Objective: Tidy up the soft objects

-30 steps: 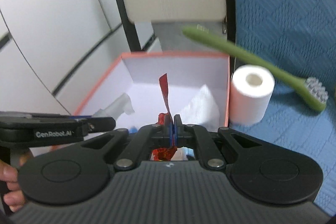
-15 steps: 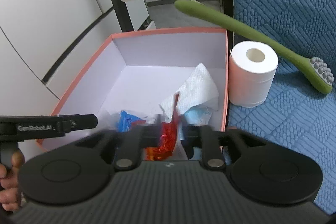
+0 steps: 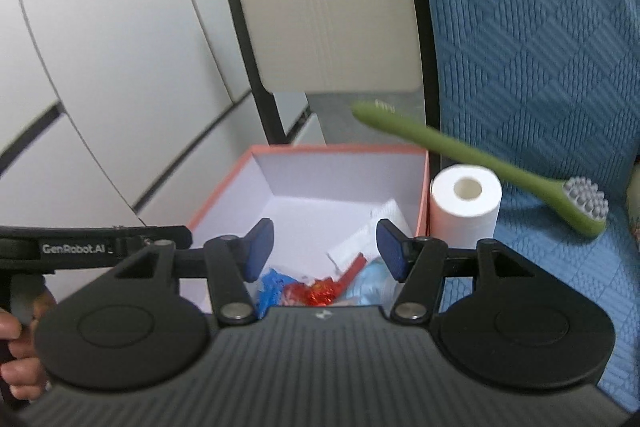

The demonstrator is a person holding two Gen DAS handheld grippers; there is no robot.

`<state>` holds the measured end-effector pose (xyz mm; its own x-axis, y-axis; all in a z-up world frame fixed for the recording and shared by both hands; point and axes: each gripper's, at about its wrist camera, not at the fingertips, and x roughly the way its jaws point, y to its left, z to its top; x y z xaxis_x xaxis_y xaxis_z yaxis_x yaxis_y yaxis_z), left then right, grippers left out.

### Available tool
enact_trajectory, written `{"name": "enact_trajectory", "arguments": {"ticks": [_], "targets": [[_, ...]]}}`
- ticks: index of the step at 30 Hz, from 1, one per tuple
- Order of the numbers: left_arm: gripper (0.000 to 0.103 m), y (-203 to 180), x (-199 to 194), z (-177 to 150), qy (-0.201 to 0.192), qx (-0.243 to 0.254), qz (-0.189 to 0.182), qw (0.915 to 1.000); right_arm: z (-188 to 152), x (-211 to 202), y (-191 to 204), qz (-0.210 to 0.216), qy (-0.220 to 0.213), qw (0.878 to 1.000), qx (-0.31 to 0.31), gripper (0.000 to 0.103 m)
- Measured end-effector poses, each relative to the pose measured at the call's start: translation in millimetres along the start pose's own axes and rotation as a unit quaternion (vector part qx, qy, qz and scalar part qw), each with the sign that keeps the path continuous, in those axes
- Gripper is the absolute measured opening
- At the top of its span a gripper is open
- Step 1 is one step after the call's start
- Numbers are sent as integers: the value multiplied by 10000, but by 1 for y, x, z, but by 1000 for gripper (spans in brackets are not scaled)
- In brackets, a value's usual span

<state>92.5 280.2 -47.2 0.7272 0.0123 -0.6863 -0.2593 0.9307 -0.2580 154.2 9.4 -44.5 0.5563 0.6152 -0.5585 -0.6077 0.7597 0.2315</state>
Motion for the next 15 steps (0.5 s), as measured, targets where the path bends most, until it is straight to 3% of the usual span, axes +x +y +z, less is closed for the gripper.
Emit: {"name": "enact_trajectory", "arguments": {"ticks": [15], "targets": [[49, -55, -77, -18, -455, 263, -97, 9986, -1, -81, -4, 150, -542, 9983, -163, 60]]}}
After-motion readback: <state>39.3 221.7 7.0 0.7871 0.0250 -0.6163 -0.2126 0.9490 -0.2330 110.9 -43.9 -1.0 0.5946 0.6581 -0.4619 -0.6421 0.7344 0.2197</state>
